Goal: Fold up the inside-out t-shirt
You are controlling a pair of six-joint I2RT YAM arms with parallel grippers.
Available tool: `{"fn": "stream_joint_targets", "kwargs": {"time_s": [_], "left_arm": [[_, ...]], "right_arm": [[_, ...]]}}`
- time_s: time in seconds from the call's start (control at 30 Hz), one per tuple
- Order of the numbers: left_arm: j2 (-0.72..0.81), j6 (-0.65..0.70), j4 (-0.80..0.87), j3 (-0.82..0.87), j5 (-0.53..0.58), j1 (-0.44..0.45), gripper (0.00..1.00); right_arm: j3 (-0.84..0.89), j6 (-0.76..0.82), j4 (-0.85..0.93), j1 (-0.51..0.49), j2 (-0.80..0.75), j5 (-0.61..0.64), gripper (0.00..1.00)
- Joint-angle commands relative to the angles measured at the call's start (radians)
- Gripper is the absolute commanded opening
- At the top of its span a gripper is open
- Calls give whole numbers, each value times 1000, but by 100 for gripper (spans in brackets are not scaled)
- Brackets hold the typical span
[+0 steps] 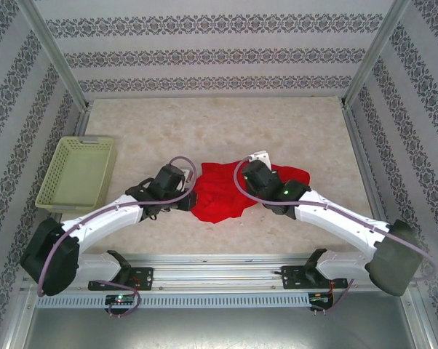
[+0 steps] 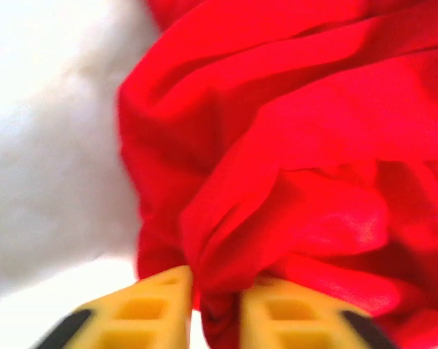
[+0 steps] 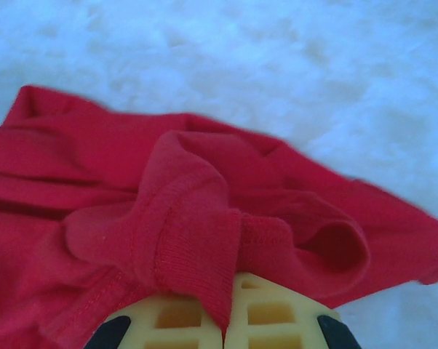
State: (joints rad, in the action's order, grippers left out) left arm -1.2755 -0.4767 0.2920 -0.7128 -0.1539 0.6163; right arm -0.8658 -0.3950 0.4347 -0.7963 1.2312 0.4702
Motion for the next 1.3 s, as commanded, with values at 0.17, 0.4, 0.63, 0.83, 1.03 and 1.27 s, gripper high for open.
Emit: {"fn": "stream_joint_targets", "kwargs": {"time_s": [0.17, 0.4, 0.63, 0.83, 1.03, 1.27], "left_arm": [[62, 6, 255, -110, 398, 158, 46], [26, -137, 303, -189, 375, 282, 47], [-57, -199, 194, -219, 304, 283, 46], [-106, -214, 182, -230, 283, 283, 45], [-164, -217, 171, -255, 284, 283, 45], [-196, -226, 178, -277, 344, 268, 25]], "right_arm": [[-14, -19, -117, -4, 10, -165, 0], [-25, -22, -120, -6, 28, -175, 0], [-19, -25, -122, -18, 34, -173, 0], [-5, -25, -123, -20, 30, -162, 0], [1, -23, -130, -23, 32, -164, 0], [5, -20, -129, -27, 17, -166, 0]]}}
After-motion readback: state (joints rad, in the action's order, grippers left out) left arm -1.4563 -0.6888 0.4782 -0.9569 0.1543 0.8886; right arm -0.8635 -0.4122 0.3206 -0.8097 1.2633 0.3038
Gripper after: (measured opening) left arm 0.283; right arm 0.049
